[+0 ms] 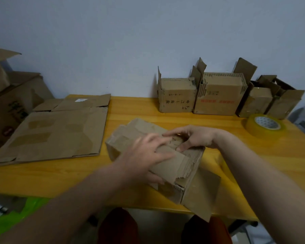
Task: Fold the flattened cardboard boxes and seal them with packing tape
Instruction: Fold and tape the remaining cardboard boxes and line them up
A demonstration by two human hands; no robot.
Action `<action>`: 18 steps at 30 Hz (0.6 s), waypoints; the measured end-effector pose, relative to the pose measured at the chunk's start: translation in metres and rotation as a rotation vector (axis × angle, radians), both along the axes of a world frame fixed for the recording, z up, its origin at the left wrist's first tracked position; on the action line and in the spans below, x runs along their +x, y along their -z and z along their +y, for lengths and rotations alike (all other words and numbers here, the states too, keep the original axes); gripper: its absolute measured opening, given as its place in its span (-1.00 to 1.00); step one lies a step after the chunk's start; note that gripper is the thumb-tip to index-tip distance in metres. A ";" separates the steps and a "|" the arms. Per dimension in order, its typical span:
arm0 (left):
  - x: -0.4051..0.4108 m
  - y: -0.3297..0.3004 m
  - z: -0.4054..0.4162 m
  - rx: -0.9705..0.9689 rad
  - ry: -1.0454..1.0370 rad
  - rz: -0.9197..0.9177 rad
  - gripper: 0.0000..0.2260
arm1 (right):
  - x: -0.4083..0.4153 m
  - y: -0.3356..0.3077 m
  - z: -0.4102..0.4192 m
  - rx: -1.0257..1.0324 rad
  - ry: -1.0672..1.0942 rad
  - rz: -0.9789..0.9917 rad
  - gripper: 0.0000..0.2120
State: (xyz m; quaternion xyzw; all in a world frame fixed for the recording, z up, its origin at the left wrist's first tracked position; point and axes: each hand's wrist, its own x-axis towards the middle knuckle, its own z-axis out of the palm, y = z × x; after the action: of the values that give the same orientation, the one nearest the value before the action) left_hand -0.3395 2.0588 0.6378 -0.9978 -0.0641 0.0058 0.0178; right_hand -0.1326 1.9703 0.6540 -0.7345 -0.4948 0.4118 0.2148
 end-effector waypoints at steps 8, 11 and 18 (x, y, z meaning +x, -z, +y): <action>0.016 0.037 0.013 -0.021 -0.191 0.025 -0.11 | 0.003 0.025 -0.006 0.295 0.457 -0.158 -0.38; 0.033 0.045 -0.007 -0.032 -0.311 -0.057 -0.09 | 0.007 0.044 -0.011 0.325 0.653 -0.105 -0.48; 0.070 0.051 -0.028 -0.067 -0.297 -0.089 -0.09 | 0.026 0.043 -0.018 0.273 0.565 -0.091 -0.55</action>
State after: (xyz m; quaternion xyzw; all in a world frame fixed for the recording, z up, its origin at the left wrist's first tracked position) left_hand -0.2692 2.0311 0.5871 -0.9766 -0.2114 -0.0339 -0.0195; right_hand -0.1066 1.9521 0.6115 -0.8249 -0.3309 0.2325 0.3949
